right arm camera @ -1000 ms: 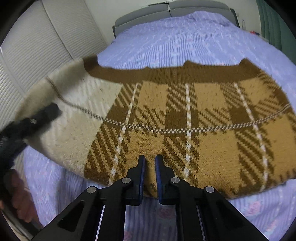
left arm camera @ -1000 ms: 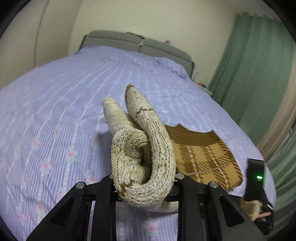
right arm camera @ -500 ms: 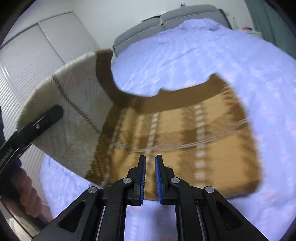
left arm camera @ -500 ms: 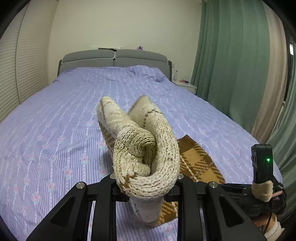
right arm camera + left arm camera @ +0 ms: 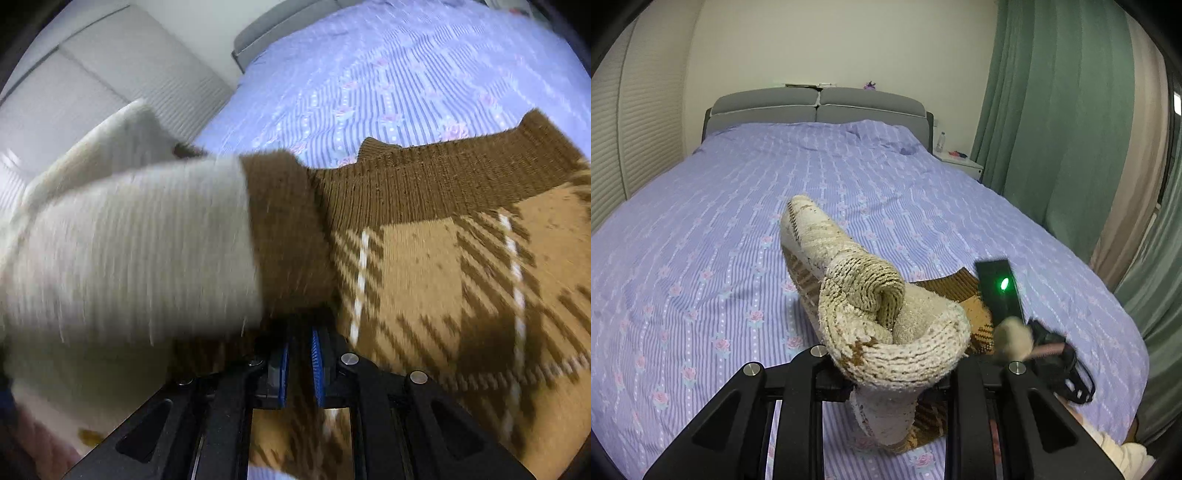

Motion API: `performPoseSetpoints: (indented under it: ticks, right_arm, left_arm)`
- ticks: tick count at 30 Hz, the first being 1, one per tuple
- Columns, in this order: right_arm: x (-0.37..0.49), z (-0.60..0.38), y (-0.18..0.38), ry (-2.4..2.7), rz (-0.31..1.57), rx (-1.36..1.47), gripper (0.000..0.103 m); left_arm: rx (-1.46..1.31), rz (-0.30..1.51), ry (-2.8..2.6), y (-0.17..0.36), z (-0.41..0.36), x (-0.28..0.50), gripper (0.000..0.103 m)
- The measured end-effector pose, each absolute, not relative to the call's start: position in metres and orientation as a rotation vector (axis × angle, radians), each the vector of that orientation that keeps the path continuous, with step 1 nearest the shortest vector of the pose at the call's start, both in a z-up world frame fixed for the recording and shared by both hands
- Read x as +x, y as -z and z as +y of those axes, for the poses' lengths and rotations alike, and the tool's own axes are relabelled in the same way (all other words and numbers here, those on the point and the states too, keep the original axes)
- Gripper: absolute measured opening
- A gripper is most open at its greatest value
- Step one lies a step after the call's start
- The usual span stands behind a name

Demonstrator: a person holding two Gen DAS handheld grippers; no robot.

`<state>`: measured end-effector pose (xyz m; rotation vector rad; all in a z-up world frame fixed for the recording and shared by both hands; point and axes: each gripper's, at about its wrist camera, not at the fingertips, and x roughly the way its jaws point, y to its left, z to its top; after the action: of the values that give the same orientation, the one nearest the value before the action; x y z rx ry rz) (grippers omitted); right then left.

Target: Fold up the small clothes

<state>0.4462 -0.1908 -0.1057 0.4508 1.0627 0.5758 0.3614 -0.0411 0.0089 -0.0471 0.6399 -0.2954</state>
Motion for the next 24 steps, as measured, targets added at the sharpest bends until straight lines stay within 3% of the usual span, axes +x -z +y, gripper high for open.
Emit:
performPoseSetpoints:
  ticks: [11,24]
  right_arm:
    - [0.452,-0.259,0.055,-0.539,0.883,0.534,0.013]
    - [0.463,-0.347,0.044,-0.429,0.885,0.486,0.013]
  left_arm:
    - [0.118,0.63,0.462,-0.012,-0.101,0.364,0.025]
    - [0.165,0.691,0.544,0.026,-0.195,0.384,0.025]
